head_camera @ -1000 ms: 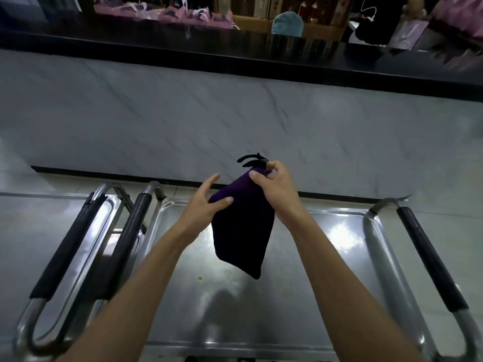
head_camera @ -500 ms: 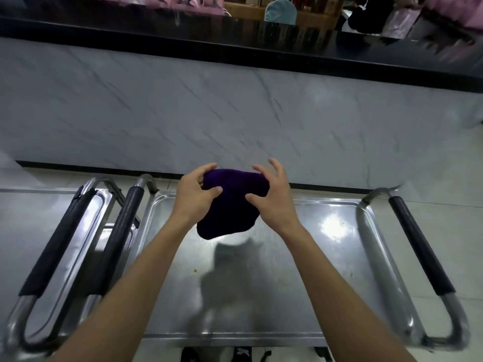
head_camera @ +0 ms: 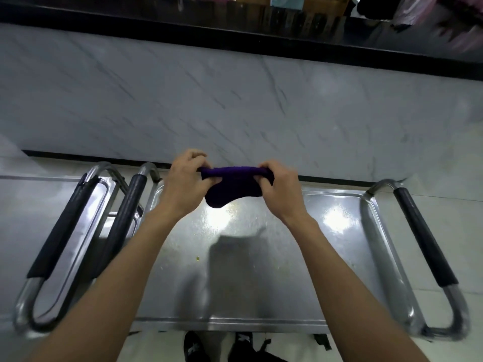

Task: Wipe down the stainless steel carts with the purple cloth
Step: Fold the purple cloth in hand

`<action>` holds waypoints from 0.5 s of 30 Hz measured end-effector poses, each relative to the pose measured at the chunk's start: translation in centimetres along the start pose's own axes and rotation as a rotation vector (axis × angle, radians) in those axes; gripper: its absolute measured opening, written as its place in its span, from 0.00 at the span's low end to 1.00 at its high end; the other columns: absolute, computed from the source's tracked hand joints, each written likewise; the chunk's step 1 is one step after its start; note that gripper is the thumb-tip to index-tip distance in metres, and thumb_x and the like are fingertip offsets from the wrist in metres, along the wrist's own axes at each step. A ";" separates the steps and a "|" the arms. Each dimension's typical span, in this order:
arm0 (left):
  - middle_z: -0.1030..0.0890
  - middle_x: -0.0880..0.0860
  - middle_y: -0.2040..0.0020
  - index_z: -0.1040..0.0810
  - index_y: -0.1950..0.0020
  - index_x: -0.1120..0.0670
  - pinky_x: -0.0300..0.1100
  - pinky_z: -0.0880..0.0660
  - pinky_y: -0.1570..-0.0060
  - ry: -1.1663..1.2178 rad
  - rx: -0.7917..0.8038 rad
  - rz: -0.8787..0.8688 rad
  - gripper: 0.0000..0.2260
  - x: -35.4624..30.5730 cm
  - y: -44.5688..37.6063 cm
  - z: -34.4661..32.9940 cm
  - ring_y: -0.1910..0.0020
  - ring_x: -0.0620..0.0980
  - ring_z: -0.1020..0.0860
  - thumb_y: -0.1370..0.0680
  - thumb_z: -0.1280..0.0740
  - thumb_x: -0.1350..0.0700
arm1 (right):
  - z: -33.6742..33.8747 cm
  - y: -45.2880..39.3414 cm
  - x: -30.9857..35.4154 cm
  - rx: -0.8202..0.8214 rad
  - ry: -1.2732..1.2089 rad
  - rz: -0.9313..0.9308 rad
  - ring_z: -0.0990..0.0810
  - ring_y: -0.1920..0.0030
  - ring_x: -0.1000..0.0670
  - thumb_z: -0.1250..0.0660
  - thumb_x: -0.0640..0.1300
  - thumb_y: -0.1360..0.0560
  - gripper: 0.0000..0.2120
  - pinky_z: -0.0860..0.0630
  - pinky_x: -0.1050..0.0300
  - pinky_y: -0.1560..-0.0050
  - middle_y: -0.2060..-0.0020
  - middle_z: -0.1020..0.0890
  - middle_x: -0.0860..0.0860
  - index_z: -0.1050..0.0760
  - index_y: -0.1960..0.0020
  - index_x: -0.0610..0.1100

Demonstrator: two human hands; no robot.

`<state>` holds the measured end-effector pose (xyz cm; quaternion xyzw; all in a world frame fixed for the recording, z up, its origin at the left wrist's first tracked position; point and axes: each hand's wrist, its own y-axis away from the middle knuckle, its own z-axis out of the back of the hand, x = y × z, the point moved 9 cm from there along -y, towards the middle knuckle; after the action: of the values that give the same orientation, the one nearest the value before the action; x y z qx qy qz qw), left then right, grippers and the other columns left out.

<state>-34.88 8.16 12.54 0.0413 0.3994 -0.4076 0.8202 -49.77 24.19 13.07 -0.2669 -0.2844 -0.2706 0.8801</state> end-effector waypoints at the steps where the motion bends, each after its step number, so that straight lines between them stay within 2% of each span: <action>1: 0.20 0.46 0.48 0.22 0.55 0.50 0.46 0.24 0.47 0.134 0.060 0.057 0.07 0.6 0.1 -0.5 0.48 0.46 0.22 0.25 0.25 0.55 | 0.0 0.0 -0.1 0.023 -0.067 -0.021 0.20 0.55 0.53 0.32 0.42 0.22 0.06 0.21 0.48 0.46 0.57 0.19 0.58 0.21 0.45 0.47; 4: 0.19 0.44 0.59 0.26 0.54 0.48 0.42 0.23 0.56 0.435 0.145 0.163 0.07 1.6 0.6 -1.6 0.58 0.43 0.21 0.22 0.28 0.57 | 0.4 -0.2 -0.2 0.043 -0.192 -0.028 0.19 0.56 0.56 0.32 0.44 0.22 0.06 0.18 0.53 0.54 0.57 0.18 0.57 0.21 0.45 0.48; 6: 0.17 0.45 0.55 0.25 0.47 0.50 0.39 0.21 0.55 0.559 0.160 0.188 0.09 1.9 1.3 -2.0 0.55 0.43 0.18 0.23 0.27 0.58 | 0.7 -0.2 0.0 0.044 -0.265 -0.025 0.19 0.54 0.56 0.32 0.44 0.21 0.05 0.19 0.56 0.54 0.57 0.18 0.58 0.21 0.46 0.48; 8: 0.15 0.47 0.47 0.23 0.39 0.51 0.37 0.21 0.51 0.671 0.230 0.210 0.17 2.0 2.3 -3.2 0.47 0.46 0.17 0.26 0.24 0.61 | 1.0 -0.3 -0.3 0.034 -0.379 -0.054 0.19 0.54 0.55 0.33 0.44 0.21 0.04 0.21 0.59 0.54 0.57 0.18 0.58 0.21 0.47 0.49; 11: 0.15 0.48 0.45 0.20 0.40 0.49 0.39 0.20 0.47 0.660 0.371 0.233 0.20 2.0 4.1 -6.4 0.44 0.48 0.17 0.26 0.26 0.67 | 1.4 -0.3 -0.8 0.037 -0.503 -0.091 0.19 0.54 0.54 0.33 0.42 0.21 0.05 0.21 0.62 0.54 0.57 0.18 0.57 0.21 0.48 0.50; 13: 0.14 0.46 0.47 0.21 0.42 0.46 0.44 0.19 0.44 0.584 0.355 0.250 0.18 2.3 4.4 -7.8 0.46 0.46 0.17 0.24 0.28 0.67 | 1.6 -0.2 -1.2 0.046 -0.490 -0.092 0.19 0.54 0.54 0.33 0.41 0.21 0.05 0.20 0.60 0.54 0.57 0.18 0.57 0.21 0.48 0.49; 15: 0.15 0.46 0.48 0.22 0.40 0.45 0.47 0.20 0.42 0.531 0.282 0.267 0.19 2.4 4.1 -8.1 0.46 0.45 0.17 0.23 0.30 0.66 | 1.8 0.0 -1.8 0.061 -0.449 -0.097 0.19 0.53 0.54 0.33 0.41 0.21 0.05 0.20 0.59 0.52 0.57 0.18 0.57 0.21 0.48 0.49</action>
<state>-36.19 12.57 4.35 0.3110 0.5300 -0.3229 0.7198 -51.67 25.89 13.14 -0.2797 -0.4938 -0.2375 0.7884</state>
